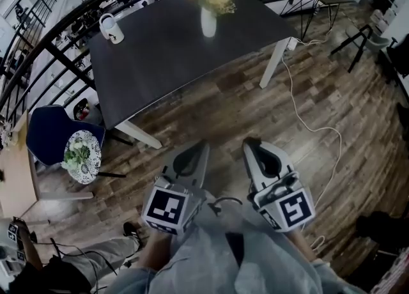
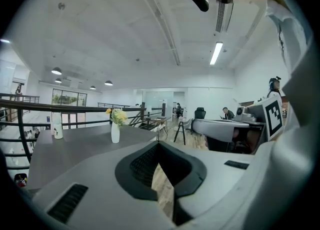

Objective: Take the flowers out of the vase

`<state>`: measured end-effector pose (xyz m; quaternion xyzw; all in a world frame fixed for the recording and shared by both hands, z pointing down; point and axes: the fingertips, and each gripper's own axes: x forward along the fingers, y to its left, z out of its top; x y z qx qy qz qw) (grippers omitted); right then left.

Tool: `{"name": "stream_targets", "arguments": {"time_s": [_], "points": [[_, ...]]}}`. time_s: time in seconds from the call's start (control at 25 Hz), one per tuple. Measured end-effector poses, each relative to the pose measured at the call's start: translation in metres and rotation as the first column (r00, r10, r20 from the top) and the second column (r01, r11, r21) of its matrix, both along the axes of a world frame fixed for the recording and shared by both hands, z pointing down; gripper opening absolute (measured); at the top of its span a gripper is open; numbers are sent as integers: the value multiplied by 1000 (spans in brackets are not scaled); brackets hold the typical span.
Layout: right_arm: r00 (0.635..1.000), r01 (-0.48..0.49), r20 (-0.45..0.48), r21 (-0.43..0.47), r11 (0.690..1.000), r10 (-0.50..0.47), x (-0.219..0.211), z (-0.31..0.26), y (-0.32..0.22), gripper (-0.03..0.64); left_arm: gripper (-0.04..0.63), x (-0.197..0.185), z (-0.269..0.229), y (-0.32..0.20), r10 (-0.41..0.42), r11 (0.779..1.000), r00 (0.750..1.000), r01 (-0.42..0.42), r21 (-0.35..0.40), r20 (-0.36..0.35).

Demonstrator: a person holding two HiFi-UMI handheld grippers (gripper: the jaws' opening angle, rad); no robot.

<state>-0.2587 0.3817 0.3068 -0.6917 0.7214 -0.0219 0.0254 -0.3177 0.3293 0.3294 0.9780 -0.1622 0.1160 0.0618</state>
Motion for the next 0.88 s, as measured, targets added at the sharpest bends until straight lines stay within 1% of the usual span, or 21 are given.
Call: {"name": "stream_targets", "arguments": {"time_s": [0.08,0.24,0.44,0.64,0.8,0.88], "points": [[1000,-2,0,0,1000,2,7,2,4,3,-2,6,-2,4,-1,1000,1000,1,-4,8],[1000,-19,20,-1,1000,19,16,5,7,3,-2,14,-1,6,9,1000,1000,-9,18,3],[999,-36,27,-9,999,36,31,10,4,3,-2,29,2,2,24,1000,1000,-24,3,14],[999,-46,16,-21,999,47,50,16,-11,3,-2,50,10,-17,44,999,999,-44,-1,17],[999,-44,25,-3,999,44,69,13,-32,3,-2,74,7,-38,66,998,998,-66,7,-1],[999,-44,6,5,999,43,79,11,-47,3,-2,85,7,-52,73,997,997,-73,9,-4]]}}
